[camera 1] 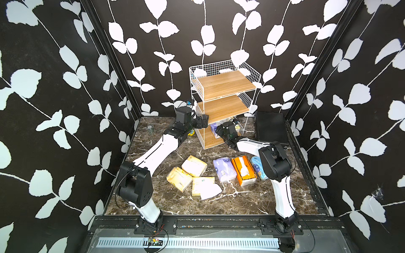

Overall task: Remove the tissue boxes from the shelf
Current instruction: Pick up a box of tissues from the shelf.

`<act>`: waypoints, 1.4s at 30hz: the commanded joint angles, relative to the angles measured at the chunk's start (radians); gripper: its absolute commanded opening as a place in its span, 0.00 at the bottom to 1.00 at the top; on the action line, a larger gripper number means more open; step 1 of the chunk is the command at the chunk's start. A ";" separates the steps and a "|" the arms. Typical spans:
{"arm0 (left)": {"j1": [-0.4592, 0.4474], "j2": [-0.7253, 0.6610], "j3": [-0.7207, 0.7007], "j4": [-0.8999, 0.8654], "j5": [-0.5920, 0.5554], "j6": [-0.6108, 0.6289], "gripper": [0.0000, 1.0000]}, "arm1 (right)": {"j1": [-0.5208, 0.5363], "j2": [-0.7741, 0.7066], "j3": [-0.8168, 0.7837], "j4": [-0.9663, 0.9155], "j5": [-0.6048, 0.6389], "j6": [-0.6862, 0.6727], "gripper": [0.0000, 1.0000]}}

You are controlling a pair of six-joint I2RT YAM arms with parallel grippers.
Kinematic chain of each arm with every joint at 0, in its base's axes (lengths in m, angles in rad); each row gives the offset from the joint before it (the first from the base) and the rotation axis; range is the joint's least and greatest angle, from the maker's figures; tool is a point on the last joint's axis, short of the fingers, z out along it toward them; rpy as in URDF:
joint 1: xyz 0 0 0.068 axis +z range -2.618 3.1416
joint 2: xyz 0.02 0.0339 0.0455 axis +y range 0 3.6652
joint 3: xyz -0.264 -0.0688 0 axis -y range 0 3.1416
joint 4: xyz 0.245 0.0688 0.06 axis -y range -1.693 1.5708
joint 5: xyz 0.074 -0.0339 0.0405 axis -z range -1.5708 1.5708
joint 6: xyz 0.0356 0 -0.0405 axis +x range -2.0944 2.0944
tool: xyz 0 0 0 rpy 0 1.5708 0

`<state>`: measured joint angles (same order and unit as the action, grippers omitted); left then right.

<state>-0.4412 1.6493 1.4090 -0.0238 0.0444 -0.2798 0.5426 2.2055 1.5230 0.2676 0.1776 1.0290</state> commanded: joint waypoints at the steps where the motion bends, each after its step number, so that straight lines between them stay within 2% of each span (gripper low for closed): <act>1: 0.007 -0.011 0.002 -0.002 0.014 0.020 0.99 | 0.014 0.049 0.052 -0.005 0.038 0.021 0.67; 6: 0.007 -0.036 -0.007 -0.001 0.028 0.025 0.99 | 0.023 0.092 0.077 -0.017 0.038 0.034 0.59; 13: 0.007 -0.070 -0.017 -0.013 0.026 0.027 0.99 | 0.025 0.062 0.025 -0.006 0.043 0.004 0.16; 16: 0.007 -0.079 -0.015 -0.022 0.025 0.018 0.99 | 0.025 0.019 -0.021 -0.007 0.043 -0.014 0.04; 18: 0.007 -0.080 -0.010 -0.032 0.024 0.013 0.99 | 0.024 -0.019 -0.063 -0.007 0.045 -0.026 0.00; 23: 0.007 -0.063 0.020 -0.066 0.013 -0.003 0.99 | 0.022 -0.129 -0.195 -0.016 0.025 -0.081 0.00; 30: 0.007 -0.025 0.033 -0.049 0.019 -0.065 0.99 | 0.020 -0.268 -0.388 -0.078 -0.073 -0.179 0.00; 35: 0.007 -0.008 0.090 -0.092 0.017 -0.046 0.99 | 0.020 -0.359 -0.524 -0.096 -0.129 -0.255 0.00; 42: 0.007 0.025 0.175 -0.167 0.004 -0.003 0.99 | 0.022 -0.451 -0.636 -0.160 -0.182 -0.378 0.00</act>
<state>-0.4397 1.6695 1.5433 -0.1535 0.0605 -0.3080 0.5621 1.7855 0.9432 0.1875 0.0307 0.7368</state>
